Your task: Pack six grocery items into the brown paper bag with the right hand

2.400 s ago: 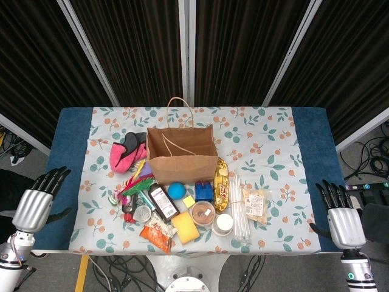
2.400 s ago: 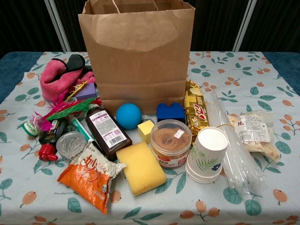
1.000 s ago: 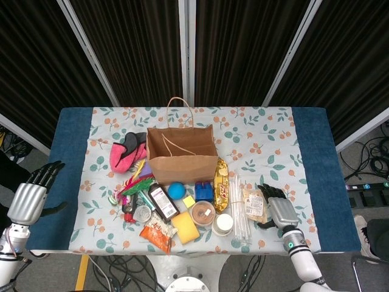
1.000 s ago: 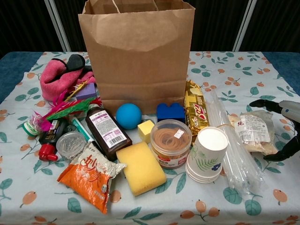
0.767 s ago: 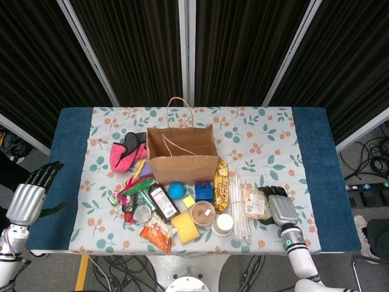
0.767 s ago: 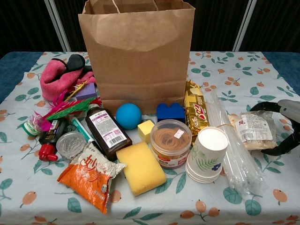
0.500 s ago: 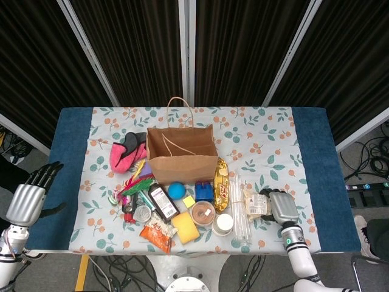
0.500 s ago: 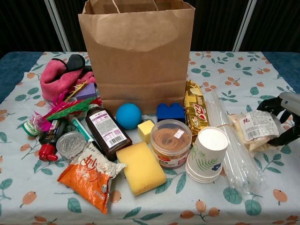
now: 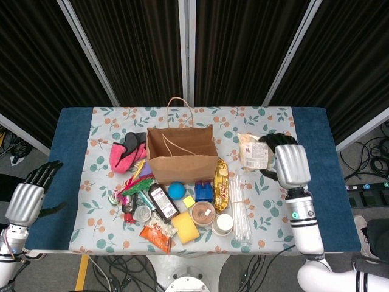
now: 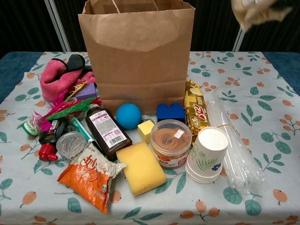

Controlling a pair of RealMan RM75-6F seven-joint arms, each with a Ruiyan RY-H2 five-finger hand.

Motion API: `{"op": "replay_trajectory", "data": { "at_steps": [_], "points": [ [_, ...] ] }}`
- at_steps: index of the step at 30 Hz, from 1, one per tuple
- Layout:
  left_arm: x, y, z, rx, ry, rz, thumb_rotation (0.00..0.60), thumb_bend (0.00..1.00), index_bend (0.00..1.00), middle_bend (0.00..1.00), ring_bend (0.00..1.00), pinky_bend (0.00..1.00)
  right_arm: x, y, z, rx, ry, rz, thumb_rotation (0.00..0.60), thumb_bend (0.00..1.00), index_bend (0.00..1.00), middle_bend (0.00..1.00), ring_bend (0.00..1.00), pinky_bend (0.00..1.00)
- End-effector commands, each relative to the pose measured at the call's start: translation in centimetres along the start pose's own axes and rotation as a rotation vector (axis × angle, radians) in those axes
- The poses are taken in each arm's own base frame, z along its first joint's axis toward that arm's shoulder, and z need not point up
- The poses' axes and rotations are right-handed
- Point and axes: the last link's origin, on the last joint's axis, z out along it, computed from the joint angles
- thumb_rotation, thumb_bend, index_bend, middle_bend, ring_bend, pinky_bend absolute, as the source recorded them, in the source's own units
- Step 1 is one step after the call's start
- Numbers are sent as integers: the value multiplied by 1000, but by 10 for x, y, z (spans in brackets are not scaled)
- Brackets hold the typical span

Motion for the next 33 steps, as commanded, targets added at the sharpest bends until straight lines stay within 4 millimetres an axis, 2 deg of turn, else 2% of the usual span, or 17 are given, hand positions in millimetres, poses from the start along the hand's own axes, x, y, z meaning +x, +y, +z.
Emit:
{"op": "replay_trajectory", "data": {
  "at_steps": [1,6,14,16,18,20,23,29,33],
  "points": [
    [1,-1,1,2,2,0,600,135,146,199,150,227,11,-48,38,98,66,-39,600,213,462,359,287,321],
    [2,-4,4,8,4,0,600,135,146,199,150,227,-5,-82,63,145,83,-102,600,214,463,355,287,321],
    [2,-6,8,6,8,1,600,136,146,199,150,227,-32,-108,78,187,59,-131,600,197,449,331,276,309],
    [2,-7,9,8,11,-2,600,135,146,199,150,227,-36,-111,78,201,40,-127,600,149,402,298,242,274],
    [2,-8,7,11,11,-4,600,136,146,199,149,227,-39,-113,76,215,15,-123,600,56,314,238,179,207],
    [2,-8,7,10,11,-6,600,135,146,199,149,227,-39,-114,74,229,4,-119,600,9,239,193,129,154],
    [2,-8,7,8,13,-11,600,135,146,199,149,227,-35,-114,73,242,6,-111,600,0,143,134,67,88],
    [2,-6,8,-1,18,-17,600,136,146,199,150,227,-21,-113,68,247,46,-102,600,0,133,127,60,81],
    [2,-4,8,-6,20,-19,600,135,146,199,149,227,-6,-109,56,258,82,-96,600,0,133,129,61,81]
  ]
}}
